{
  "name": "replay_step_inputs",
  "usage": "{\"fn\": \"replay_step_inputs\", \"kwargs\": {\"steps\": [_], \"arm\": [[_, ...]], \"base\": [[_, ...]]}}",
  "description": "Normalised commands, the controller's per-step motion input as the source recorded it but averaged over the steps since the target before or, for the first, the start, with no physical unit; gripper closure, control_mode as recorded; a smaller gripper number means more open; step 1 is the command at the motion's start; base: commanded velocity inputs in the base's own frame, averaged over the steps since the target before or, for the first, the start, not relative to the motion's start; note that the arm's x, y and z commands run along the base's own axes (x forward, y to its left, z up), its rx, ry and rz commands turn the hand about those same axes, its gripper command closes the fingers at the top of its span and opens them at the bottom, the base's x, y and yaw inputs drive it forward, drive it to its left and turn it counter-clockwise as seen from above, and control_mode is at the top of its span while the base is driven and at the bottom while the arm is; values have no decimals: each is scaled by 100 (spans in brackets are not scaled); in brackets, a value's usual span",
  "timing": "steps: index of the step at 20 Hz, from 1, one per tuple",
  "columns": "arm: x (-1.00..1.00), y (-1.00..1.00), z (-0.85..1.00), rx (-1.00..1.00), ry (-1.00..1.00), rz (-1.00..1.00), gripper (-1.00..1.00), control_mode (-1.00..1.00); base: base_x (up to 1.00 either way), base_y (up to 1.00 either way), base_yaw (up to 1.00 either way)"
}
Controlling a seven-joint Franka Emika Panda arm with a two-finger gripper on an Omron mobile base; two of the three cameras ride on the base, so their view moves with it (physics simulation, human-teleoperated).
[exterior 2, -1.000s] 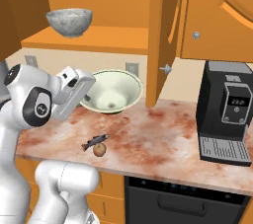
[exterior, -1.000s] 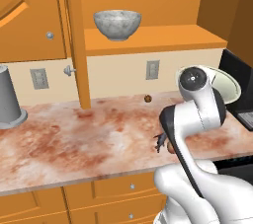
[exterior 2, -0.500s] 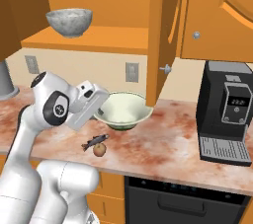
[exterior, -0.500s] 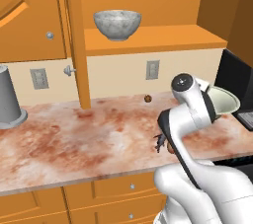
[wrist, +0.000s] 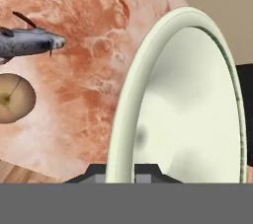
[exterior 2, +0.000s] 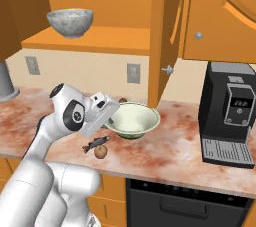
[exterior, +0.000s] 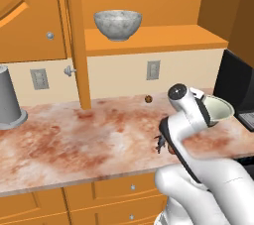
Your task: Pick both bowls and place them on the counter. Then place the peach in one bowl and place the fish in the other bowl.
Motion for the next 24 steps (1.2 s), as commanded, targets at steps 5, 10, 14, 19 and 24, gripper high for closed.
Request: {"fn": "replay_step_inputs", "kwargs": {"steps": [5, 10, 14, 19, 24], "arm": [[32, -17, -53, 0, 0, -4, 100, -100], [27, -23, -46, 0, 0, -3, 100, -100], [27, -26, -40, 0, 0, -3, 100, -100], [11, -21, -35, 0, 1, -2, 100, -100], [0, -4, -38, 0, 4, -1, 100, -100]], "base": [[0, 0, 0], [0, 0, 0], [0, 0, 0], [0, 0, 0], [0, 0, 0]]}}
